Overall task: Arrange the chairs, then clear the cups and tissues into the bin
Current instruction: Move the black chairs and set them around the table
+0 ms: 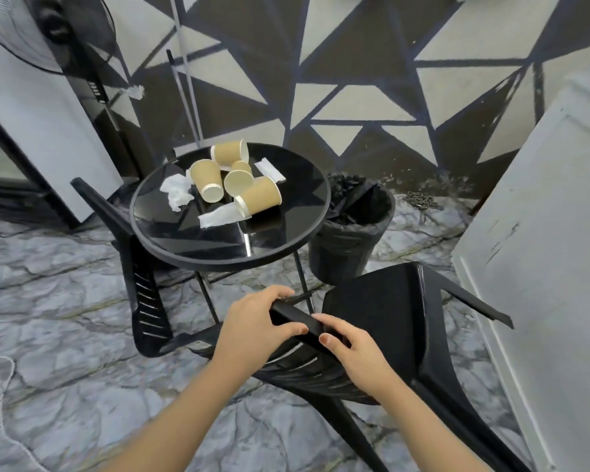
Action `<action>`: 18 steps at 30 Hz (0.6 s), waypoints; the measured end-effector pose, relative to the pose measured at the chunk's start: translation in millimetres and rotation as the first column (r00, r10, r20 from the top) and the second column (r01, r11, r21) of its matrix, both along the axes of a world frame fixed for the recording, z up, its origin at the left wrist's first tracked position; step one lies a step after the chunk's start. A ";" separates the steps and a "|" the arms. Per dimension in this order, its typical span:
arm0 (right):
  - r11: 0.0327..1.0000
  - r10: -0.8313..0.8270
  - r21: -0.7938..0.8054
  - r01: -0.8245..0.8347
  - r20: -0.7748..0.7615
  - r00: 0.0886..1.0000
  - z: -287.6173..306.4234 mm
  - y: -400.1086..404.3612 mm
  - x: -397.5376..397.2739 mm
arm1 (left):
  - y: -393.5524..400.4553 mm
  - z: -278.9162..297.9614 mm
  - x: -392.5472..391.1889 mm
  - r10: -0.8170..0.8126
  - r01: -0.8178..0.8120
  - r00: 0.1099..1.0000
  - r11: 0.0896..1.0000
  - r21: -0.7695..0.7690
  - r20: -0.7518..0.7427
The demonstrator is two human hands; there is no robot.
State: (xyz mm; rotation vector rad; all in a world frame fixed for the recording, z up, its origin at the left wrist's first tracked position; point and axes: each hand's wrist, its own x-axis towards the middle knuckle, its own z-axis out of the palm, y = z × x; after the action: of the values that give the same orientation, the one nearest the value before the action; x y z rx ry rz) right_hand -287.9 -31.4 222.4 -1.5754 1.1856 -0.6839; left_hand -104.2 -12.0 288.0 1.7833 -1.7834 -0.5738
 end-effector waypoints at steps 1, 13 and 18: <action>1.000 -0.011 -0.002 0.011 -0.003 1.000 1.8 2.5 -5.7 | 2.4 2.3 -3.9 -0.030 0.030 0.999 1.000 0.004 -0.023; 0.993 -0.114 -0.018 0.113 -0.055 0.992 26.5 28.7 -72.3 | 50.3 6.1 11.7 -0.161 0.181 0.961 0.981 0.072 -0.225; 0.989 -0.113 -0.094 0.112 -0.002 0.994 54.1 37.7 -73.0 | 58.8 13.6 -13.4 -0.190 0.213 0.948 0.975 0.065 -0.255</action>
State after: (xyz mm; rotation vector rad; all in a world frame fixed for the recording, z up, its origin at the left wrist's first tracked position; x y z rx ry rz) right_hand -360.9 6.4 276.5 -1.5988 1.2709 -0.8184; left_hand -117.6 46.8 301.6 1.5181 -1.7983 -0.9315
